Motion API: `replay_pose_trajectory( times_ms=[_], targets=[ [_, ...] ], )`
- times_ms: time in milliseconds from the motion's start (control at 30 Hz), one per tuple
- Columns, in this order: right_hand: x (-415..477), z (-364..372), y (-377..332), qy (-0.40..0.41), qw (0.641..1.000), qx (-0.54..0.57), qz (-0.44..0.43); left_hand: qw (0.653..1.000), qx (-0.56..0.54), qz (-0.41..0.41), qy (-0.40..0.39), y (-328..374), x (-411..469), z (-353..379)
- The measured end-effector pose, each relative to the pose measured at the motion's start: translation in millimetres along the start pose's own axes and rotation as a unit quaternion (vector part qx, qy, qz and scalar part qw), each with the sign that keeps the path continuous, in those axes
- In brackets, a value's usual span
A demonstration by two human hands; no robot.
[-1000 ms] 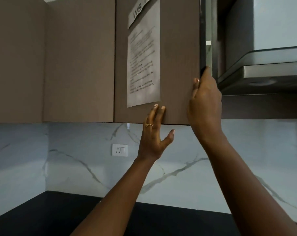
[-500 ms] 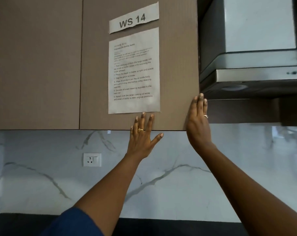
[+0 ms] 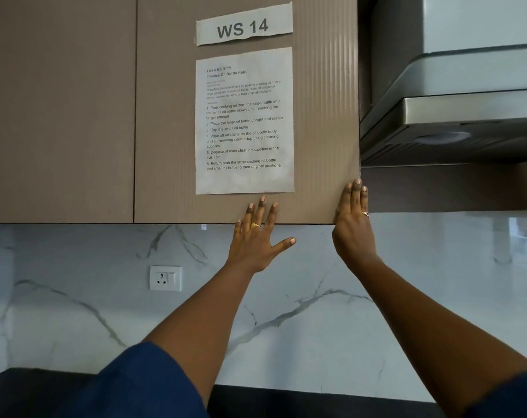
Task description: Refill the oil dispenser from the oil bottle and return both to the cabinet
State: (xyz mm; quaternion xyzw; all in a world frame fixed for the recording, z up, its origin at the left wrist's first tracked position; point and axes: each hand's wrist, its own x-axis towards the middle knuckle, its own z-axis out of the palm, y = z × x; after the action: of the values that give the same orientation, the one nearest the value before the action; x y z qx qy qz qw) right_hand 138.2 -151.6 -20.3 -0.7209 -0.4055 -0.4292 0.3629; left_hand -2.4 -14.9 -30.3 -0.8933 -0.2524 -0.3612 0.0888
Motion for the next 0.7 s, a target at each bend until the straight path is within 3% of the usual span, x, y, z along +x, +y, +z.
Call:
replay_pose_trajectory(
  times_ms=[167,500,700],
  targets=[
    [2.4,19.0,10.9,-0.037,0.999,-0.004,0.009,1.000,-0.004,-0.014,-0.016,-1.1,8.6,8.3],
    [-0.4,31.2,5.0,-0.029,0.999,-0.013,0.034,0.999,0.021,-0.033,-0.024,0.5,12.0,13.2],
    [-15.6,31.2,-16.3,-0.089,0.993,-0.022,0.068,0.996,0.021,-0.063,-0.060,7.3,-2.0,-7.7]
  ],
)
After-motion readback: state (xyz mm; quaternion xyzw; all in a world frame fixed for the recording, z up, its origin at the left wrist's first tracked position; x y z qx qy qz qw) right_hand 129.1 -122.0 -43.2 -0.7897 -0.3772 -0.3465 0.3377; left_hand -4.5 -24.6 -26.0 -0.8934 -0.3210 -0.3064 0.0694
